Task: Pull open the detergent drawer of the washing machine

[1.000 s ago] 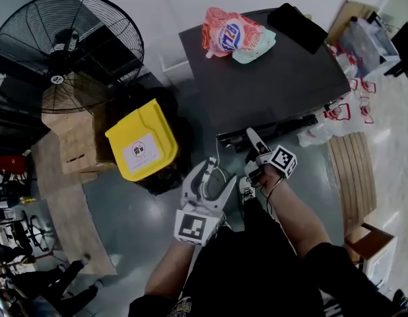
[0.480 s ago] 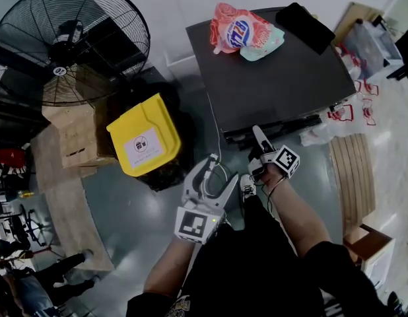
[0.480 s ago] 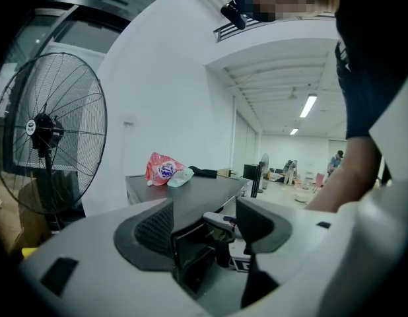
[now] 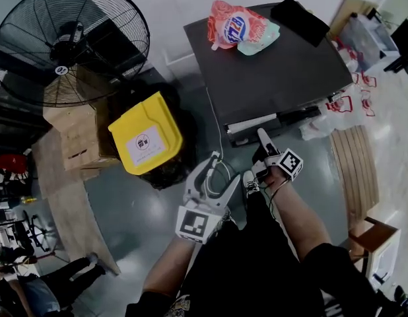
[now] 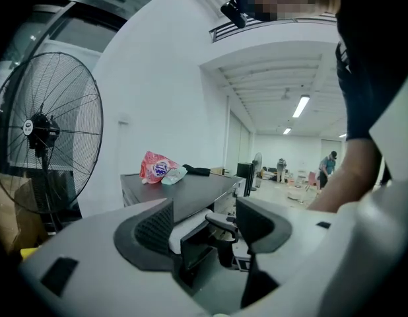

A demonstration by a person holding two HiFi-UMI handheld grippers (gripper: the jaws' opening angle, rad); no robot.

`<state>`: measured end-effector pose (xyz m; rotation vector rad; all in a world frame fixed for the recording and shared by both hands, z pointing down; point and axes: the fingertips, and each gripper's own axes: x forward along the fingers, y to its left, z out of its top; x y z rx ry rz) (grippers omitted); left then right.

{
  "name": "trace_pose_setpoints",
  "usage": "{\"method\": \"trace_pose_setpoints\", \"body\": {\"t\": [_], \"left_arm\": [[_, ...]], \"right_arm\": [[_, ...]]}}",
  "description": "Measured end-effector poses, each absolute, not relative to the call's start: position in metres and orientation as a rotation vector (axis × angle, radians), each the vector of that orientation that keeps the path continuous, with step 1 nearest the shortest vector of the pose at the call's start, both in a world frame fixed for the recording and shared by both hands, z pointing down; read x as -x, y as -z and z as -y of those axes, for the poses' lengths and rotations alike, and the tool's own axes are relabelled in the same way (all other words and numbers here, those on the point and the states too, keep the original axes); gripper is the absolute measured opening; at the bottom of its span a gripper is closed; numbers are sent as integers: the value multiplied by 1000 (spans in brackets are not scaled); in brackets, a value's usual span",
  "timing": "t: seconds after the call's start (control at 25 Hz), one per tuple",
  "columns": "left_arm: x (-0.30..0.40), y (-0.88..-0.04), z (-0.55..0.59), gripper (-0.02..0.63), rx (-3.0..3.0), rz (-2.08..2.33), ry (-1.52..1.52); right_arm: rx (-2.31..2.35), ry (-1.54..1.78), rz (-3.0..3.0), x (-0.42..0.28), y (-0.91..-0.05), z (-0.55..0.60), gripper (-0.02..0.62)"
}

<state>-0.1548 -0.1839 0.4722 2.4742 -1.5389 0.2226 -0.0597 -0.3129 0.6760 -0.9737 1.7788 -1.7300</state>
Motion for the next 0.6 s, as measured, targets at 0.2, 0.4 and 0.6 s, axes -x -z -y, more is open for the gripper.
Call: {"method": "trace_pose_setpoints", "body": {"t": [0.2, 0.4, 0.6], "left_arm": [[144, -473, 168, 272, -2511, 1481, -237], [130, -475, 152, 272, -2546, 1424, -239], [116, -472, 134, 272, -2590, 1366, -244]], "right_arm": [[976, 1698, -1763, 45, -676, 290, 460], [978, 1686, -1753, 28, -681, 259, 460], [990, 1674, -1741, 10, -684, 227, 460]]}}
